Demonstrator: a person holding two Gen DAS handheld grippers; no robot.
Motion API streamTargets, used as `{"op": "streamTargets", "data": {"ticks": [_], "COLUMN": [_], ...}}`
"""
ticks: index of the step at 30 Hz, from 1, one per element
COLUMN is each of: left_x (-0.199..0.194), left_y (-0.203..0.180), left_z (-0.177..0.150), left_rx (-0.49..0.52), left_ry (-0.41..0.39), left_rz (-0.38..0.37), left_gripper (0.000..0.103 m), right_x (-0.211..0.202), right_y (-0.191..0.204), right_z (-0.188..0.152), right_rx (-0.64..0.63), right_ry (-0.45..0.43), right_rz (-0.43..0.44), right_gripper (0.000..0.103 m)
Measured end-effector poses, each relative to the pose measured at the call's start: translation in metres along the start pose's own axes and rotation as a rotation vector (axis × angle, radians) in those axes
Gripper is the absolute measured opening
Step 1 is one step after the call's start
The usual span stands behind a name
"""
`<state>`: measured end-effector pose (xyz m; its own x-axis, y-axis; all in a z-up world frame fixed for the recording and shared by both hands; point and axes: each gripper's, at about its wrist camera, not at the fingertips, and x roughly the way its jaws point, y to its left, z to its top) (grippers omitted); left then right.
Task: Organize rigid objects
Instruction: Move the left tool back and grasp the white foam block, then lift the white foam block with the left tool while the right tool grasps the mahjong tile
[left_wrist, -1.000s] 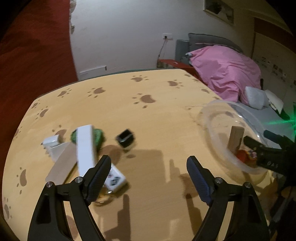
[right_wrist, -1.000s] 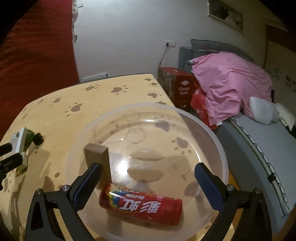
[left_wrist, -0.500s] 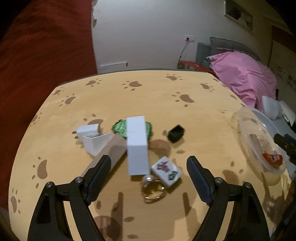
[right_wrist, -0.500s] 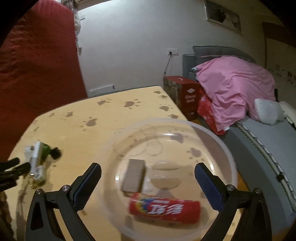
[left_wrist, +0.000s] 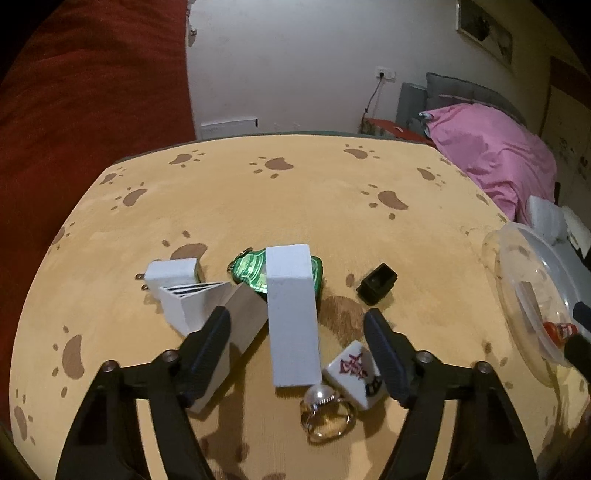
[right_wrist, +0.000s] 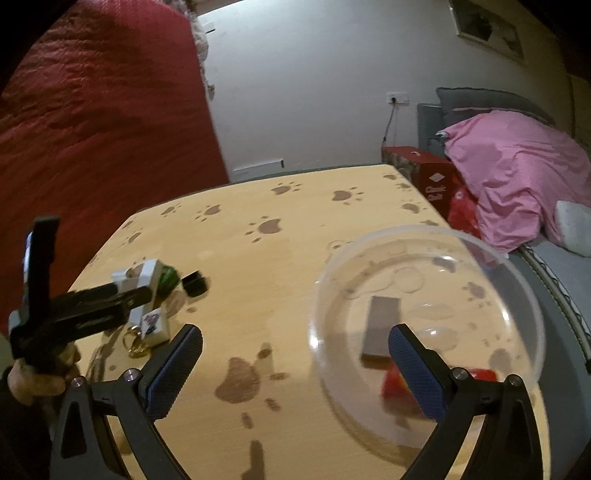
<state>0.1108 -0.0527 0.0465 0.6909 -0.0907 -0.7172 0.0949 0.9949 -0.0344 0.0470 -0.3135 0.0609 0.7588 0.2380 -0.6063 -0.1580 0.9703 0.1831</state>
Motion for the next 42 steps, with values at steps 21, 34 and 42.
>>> {"op": "streamTargets", "data": {"ticks": [21,34,42], "left_x": [-0.009,-0.057,-0.067], "left_y": [0.017,0.042,0.057], "left_z": [-0.005,-0.019,-0.031], "left_rx": [-0.049,-0.096,-0.111], "left_ry": [-0.022,-0.090,-0.092], "left_rz": [-0.080,-0.091,-0.077], "left_gripper": [0.030,0.030,0.030], "right_x": [0.033,0.065,0.084], "right_y": [0.052,0.083,0.102], "right_z": [-0.012,-0.006,-0.004], "right_rx": [-0.098,-0.157,-0.187], "right_ry": [0.111,0.169,0.200], "right_rz": [0.103,0.143,0.163], "right_gripper": [0.099,0.088,0.080]}}
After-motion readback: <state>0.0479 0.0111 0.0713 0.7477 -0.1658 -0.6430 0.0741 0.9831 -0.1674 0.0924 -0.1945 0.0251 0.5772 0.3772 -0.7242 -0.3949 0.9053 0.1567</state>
